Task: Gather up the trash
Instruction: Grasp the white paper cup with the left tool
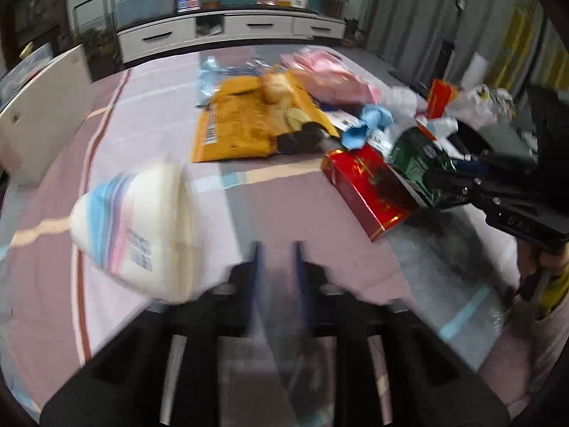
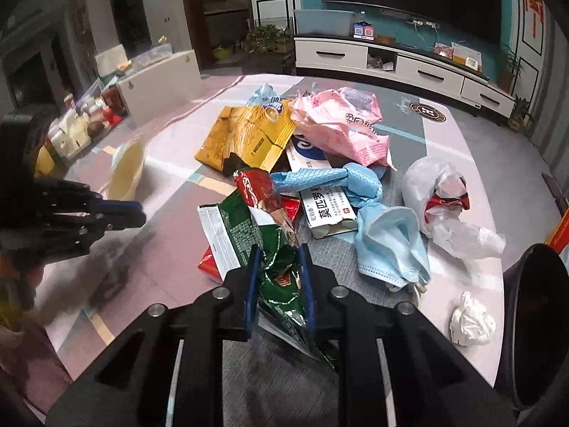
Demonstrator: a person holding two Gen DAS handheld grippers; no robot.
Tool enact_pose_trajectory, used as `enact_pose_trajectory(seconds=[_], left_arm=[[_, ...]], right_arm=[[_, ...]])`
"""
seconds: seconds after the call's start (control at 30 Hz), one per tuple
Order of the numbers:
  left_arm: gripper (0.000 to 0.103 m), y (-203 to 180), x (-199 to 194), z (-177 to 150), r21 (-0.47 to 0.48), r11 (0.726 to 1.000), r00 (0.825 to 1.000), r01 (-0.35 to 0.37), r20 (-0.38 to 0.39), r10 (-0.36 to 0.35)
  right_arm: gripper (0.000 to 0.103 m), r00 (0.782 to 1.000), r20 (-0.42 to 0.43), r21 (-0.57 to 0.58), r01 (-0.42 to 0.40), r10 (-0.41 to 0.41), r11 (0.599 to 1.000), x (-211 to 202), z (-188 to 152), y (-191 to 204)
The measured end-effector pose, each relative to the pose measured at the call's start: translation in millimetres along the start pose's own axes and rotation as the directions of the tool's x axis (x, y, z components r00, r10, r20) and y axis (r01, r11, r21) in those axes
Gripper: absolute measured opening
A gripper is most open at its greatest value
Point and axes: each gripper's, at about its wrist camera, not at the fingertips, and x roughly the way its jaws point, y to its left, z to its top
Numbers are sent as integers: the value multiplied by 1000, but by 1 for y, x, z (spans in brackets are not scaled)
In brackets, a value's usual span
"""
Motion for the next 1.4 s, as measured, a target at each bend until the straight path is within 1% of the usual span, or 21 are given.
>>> enact_pose_trajectory(seconds=[0.13,0.17,0.2,0.27,0.37,0.4,0.5,0.6,0.67,0.73,0.8,0.83,0.87,0.93,1.0,1.03,1.13,1.23,1.27,1.33,1.4], left_arm=[[53,33,-40,-2,-103,994,996,28,92,-19],[60,40,-48,-1,-130,991,994,23,112,-9],[71,48,-53,0,-154,988,992,8,122,11],[74,60,-58,2,-197,980,990,-43,126,68],[74,73,-57,4,-246,969,991,-29,118,60],[74,74,-58,3,-250,968,992,-21,116,51],[74,77,-67,-1,-253,965,991,65,131,-32],[75,69,-83,-6,-215,969,985,122,147,-92],[76,63,-94,-11,-193,977,987,96,149,-68],[77,64,-104,-14,-183,982,989,39,151,-12],[84,68,-105,-12,-176,983,990,-44,121,66],[85,71,-97,-9,-169,979,989,-112,78,126],[85,73,-89,-6,-156,978,988,-140,46,149],[85,79,-66,-1,-139,979,989,-151,-14,150],[85,87,-37,3,-116,967,972,-227,-85,218],[85,92,-28,3,-115,964,968,-238,-110,226],[87,97,-2,1,-112,977,972,-180,-173,159],[88,95,11,-1,-84,984,968,-157,-211,137],[86,95,15,-1,-84,986,968,-145,-220,124],[84,90,18,-2,-62,985,964,-162,-222,145],[83,85,15,-3,-57,988,968,-145,-214,130]], right_arm=[[22,999,25,32,-38,37,999,-7,1,-3],[22,999,28,33,-41,40,999,-8,2,-3],[22,999,30,33,-42,41,999,-7,3,-2],[22,999,29,33,-46,45,998,-6,5,-1],[22,998,30,29,-48,47,998,-4,6,3],[22,998,30,28,-49,48,998,-4,6,3],[22,998,27,31,-51,50,998,-2,6,2],[22,998,26,43,-58,57,997,-2,6,-1],[22,998,28,49,-62,61,997,-2,7,-2],[22,997,31,52,-66,65,996,-3,7,-2],[22,997,29,51,-71,70,996,-2,7,-1],[22,997,27,46,-70,68,997,-2,7,0],[22,997,26,43,-70,69,997,-2,6,1],[22,997,27,40,-72,71,997,-2,6,3],[22,997,32,42,-73,72,996,-4,6,4],[22,997,33,44,-74,72,996,-4,5,4],[22,997,33,48,-71,69,996,-5,5,2],[22,998,30,53,-64,62,997,-5,4,0],[22,998,31,58,-64,62,996,-5,4,-2],[22,998,34,63,-62,60,996,-6,5,-2],[22,997,38,63,-64,62,996,-7,5,-2]])
